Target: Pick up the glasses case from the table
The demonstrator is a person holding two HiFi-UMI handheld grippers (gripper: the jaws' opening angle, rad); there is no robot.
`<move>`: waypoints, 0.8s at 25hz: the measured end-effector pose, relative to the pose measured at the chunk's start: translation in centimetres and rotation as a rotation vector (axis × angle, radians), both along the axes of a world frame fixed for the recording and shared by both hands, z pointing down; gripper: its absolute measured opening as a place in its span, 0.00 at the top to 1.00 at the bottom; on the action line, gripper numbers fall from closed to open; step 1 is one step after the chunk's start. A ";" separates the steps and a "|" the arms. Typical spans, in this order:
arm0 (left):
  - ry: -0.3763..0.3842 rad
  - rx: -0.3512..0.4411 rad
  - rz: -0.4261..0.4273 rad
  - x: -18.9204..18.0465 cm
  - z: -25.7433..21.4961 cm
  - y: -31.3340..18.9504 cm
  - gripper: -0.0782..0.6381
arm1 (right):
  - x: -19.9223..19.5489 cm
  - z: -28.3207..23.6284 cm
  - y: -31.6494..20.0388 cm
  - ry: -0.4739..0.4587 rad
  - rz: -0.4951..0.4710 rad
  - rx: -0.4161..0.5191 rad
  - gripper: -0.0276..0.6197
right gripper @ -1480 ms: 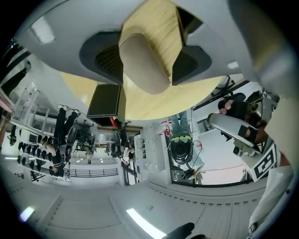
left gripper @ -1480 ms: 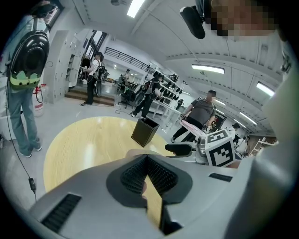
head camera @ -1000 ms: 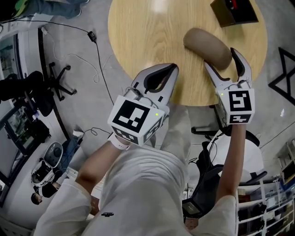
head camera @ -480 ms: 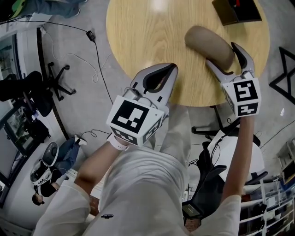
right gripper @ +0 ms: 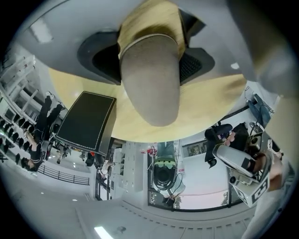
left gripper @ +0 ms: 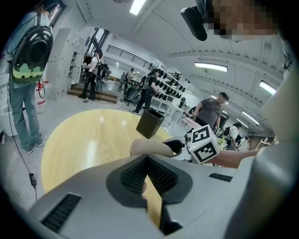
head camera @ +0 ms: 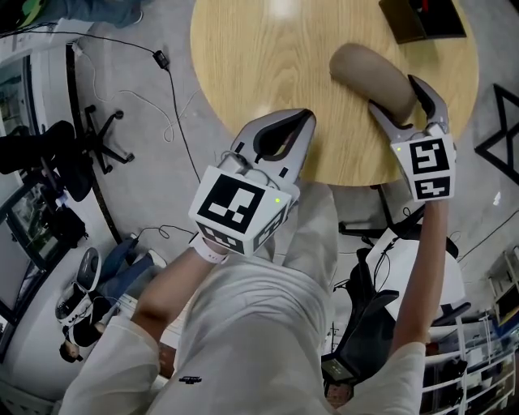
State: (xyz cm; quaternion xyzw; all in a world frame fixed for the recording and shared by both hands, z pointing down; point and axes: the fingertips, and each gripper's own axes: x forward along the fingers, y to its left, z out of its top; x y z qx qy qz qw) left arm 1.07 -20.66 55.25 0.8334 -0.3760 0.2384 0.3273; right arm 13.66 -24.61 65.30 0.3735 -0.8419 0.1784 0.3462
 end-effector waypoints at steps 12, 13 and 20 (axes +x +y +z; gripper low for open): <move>0.006 0.025 0.006 0.6 -1.8 1.1 0.88 | -0.2 -2.6 1.5 -0.074 0.093 0.042 0.37; 0.006 0.029 0.006 0.7 -2.0 1.2 0.88 | -0.1 -3.1 1.6 -0.082 0.104 0.047 0.37; 0.013 0.056 0.001 0.7 -4.2 2.5 0.88 | 0.2 -6.0 2.8 -0.128 0.164 0.068 0.37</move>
